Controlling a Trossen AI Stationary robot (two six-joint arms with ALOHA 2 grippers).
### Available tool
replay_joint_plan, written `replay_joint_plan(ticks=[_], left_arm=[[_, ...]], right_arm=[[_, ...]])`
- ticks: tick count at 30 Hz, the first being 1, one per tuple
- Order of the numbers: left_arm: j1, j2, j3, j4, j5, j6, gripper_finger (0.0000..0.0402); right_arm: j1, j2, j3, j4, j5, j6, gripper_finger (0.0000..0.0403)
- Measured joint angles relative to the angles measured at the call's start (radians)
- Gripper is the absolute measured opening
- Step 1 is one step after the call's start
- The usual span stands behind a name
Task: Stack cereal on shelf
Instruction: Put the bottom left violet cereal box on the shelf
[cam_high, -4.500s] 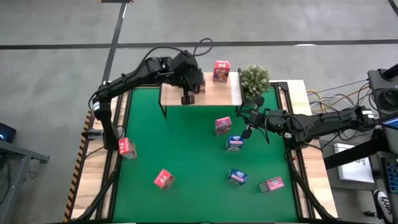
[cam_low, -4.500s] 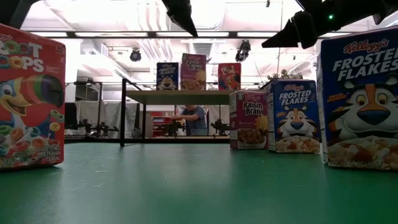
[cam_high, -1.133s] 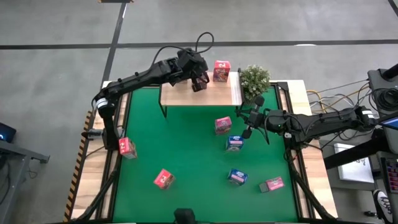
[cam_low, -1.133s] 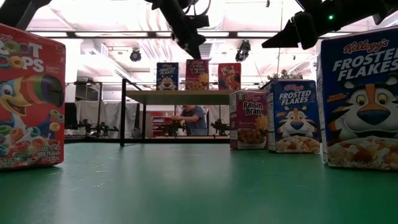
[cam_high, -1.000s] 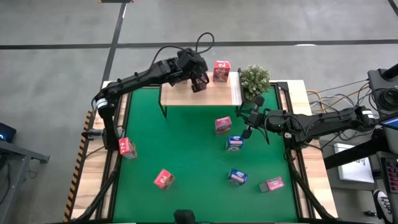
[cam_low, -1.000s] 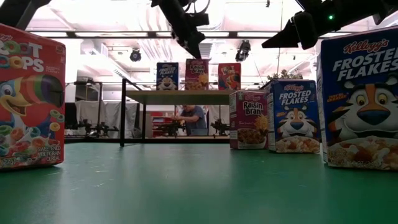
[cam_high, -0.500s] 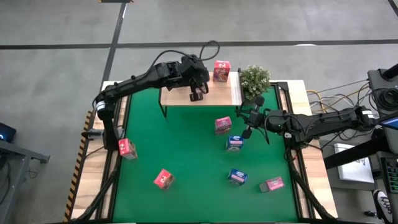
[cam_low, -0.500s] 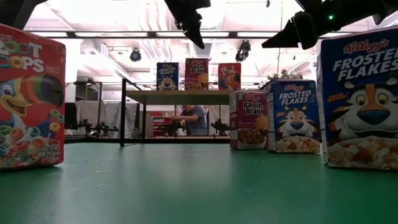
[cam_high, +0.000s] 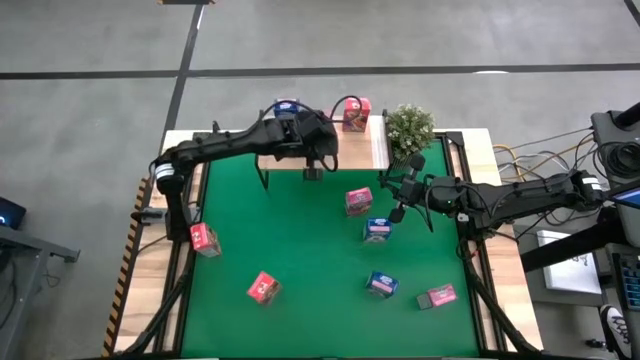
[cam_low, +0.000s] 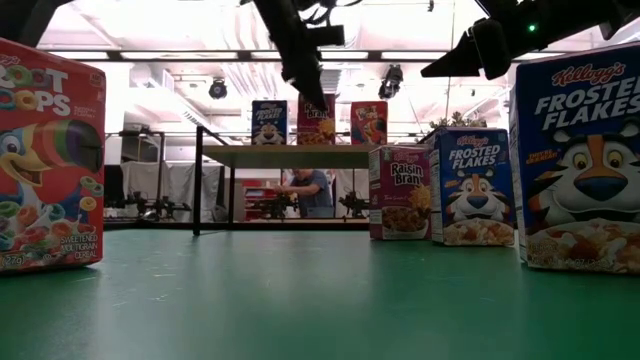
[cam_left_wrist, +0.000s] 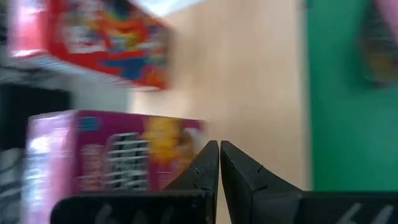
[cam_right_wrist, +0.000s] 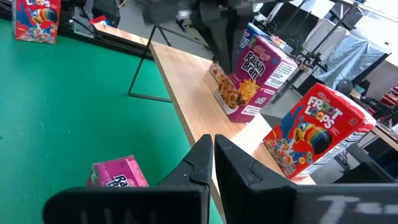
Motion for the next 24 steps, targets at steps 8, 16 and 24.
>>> replay_joint_plan(ticks=[8, 16, 24], left_arm=[[0.025, 0.0, -0.027, 0.071, -0.08, 0.03, 0.0], [0.065, 0.0, -0.032, 0.114, -0.08, 0.031, 0.0], [0.079, 0.0, -0.032, 0.157, -0.032, 0.041, 0.0]], right_arm=[[0.0, 0.0, 0.0, 0.0, 0.0, 0.0, 0.0009], [0.0, 0.0, 0.0, 0.0, 0.0, 0.0, 0.0009], [0.0, 0.0, 0.0, 0.0, 0.0, -0.002, 0.0009]])
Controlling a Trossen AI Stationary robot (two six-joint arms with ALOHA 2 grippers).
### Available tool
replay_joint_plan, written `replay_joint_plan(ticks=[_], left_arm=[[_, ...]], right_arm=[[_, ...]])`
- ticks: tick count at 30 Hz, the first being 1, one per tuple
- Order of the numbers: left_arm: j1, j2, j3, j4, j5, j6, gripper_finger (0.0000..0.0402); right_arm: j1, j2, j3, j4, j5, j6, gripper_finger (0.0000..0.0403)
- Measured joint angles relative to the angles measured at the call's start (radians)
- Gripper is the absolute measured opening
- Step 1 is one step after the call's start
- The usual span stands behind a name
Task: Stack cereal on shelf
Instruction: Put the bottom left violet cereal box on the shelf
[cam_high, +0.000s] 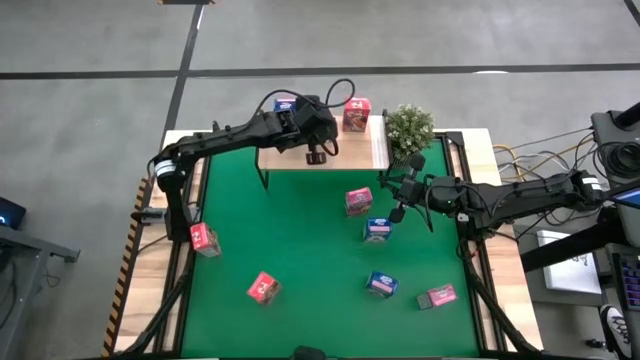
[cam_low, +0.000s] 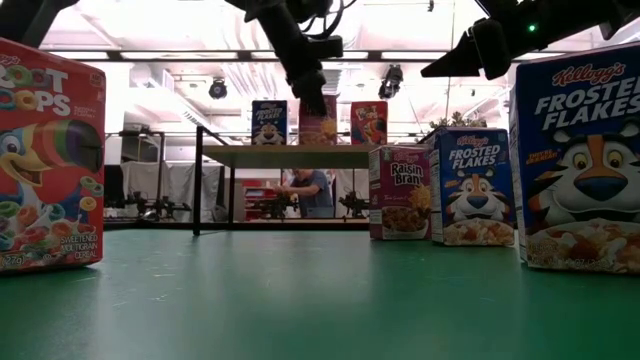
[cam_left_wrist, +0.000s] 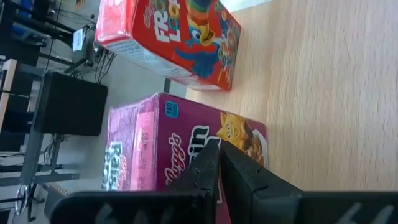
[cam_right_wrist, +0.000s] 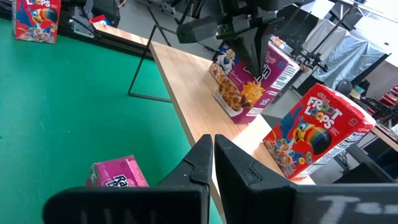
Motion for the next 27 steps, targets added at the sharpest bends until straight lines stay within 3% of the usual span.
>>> replay_joint_plan(ticks=[18, 27], left_arm=[[-0.045, -0.013, -0.01, -0.147, 0.006, 0.004, 0.0], [-0.011, -0.007, -0.053, -0.056, 0.0, -0.002, 0.0]], right_arm=[[0.0, 0.0, 0.0, 0.0, 0.0, -0.004, 0.0009], [0.0, 0.0, 0.0, 0.0, 0.0, -0.004, 0.0009]])
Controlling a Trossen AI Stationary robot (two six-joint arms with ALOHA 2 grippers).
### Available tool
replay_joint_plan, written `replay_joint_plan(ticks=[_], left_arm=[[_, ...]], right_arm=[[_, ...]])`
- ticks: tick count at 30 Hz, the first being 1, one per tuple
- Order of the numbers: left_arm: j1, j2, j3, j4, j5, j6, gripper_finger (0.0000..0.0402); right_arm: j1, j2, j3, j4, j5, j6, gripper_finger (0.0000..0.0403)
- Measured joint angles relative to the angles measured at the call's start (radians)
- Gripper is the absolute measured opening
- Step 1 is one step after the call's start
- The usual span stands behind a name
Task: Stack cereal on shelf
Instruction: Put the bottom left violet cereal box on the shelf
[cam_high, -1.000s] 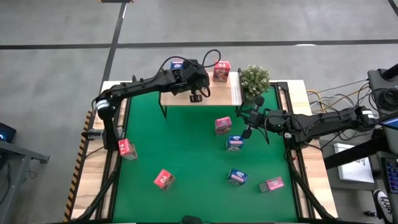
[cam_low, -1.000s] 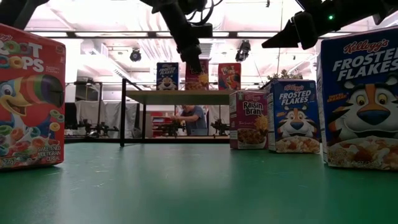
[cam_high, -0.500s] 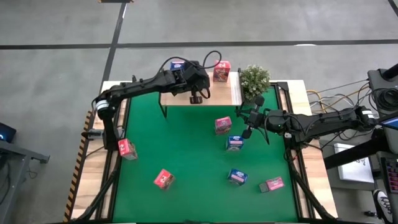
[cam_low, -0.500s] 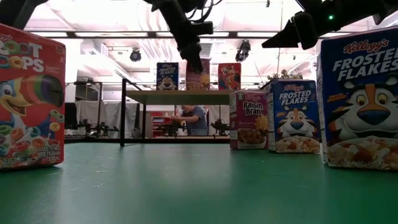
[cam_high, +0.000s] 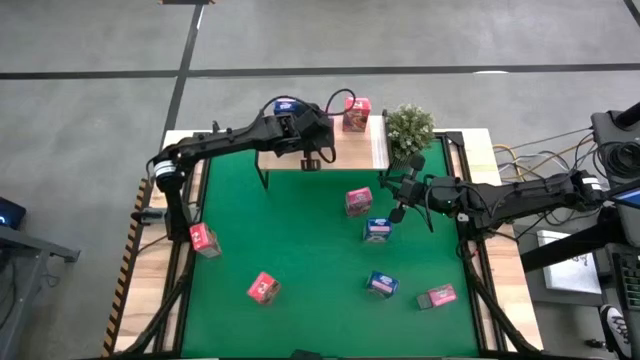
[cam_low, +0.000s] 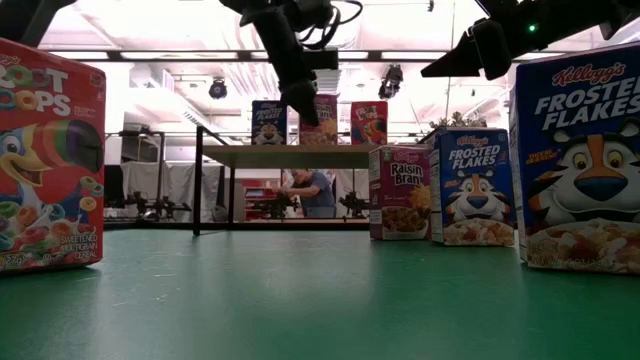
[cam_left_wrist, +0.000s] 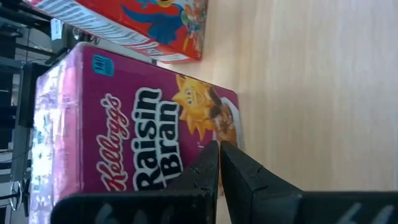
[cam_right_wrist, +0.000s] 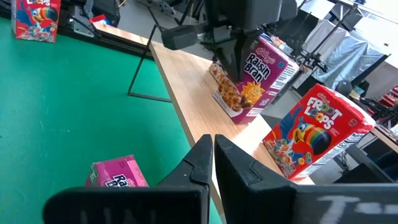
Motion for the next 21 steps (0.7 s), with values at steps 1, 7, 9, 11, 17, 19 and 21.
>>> replay_joint_plan(ticks=[1, 7, 9, 11, 17, 19, 21], left_arm=[[0.004, 0.0, 0.0, 0.004, 0.0, 0.001, 0.0], [0.023, 0.001, 0.0, 0.036, 0.001, 0.01, 0.0], [0.028, 0.001, 0.0, 0.044, 0.001, 0.015, 0.0], [0.032, 0.001, -0.002, 0.054, 0.002, 0.026, 0.0], [0.034, 0.001, -0.004, 0.063, 0.002, 0.031, 0.0], [0.031, 0.001, -0.004, 0.057, 0.003, 0.026, 0.0], [0.025, 0.001, -0.004, 0.039, 0.003, 0.02, 0.0]], right_arm=[[0.0, 0.0, 0.0, 0.0, 0.0, 0.0, 0.0009], [0.0, 0.0, 0.0, 0.0, 0.0, 0.0, 0.0009], [0.0, 0.0, 0.0, 0.0, 0.0, 0.0, 0.0009], [0.0, 0.0, 0.0, 0.0, 0.0, 0.0, 0.0009], [0.0, 0.0, 0.0, 0.0, 0.0, 0.0, 0.0009], [0.0, 0.0, 0.0, 0.0, 0.0, 0.0, 0.0009], [0.0, 0.0, 0.0, 0.0, 0.0, -0.001, 0.0009]])
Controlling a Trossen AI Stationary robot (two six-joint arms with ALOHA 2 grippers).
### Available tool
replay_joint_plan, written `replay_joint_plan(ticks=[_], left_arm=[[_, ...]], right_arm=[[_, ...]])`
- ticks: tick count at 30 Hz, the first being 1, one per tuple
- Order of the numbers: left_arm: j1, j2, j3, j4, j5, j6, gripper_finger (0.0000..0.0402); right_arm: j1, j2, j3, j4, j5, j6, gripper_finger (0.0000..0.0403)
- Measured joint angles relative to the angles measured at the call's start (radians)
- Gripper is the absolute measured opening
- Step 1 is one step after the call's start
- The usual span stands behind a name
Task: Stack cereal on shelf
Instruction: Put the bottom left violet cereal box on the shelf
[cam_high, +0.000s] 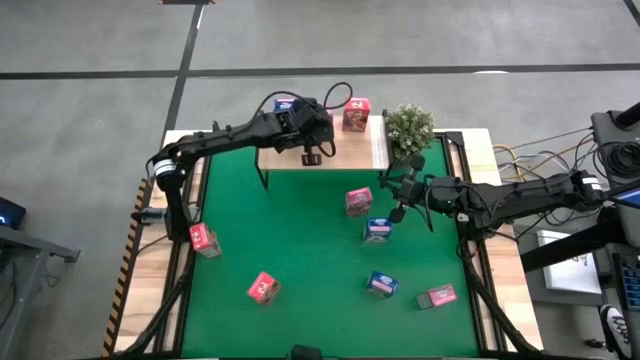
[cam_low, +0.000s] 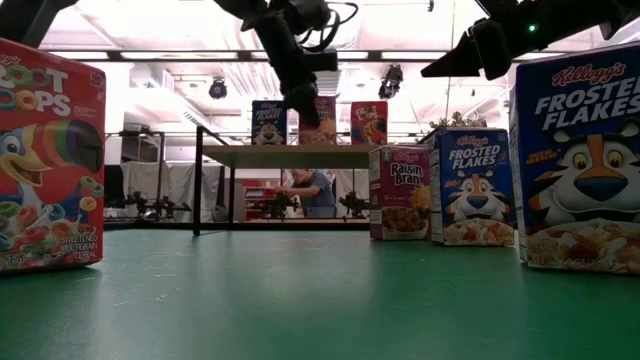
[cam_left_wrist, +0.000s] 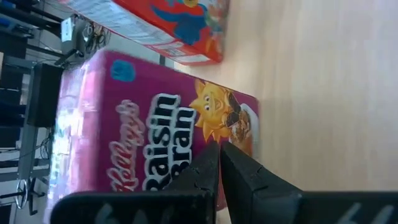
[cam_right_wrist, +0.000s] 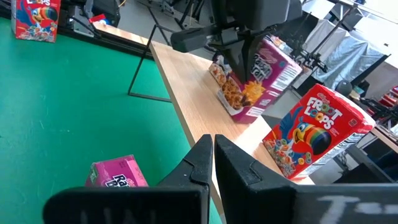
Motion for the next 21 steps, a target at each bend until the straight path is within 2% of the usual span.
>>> replay_joint_plan(ticks=[11, 21], left_arm=[[-0.047, 0.0, 0.0, -0.068, 0.003, -0.049, 0.0], [-0.094, -0.007, -0.003, -0.064, 0.002, -0.153, 0.0]], right_arm=[[0.0, 0.0, 0.0, 0.0, 0.0, -0.001, 0.0009], [0.0, 0.0, 0.0, -0.001, 0.0, 0.0, 0.0009]])
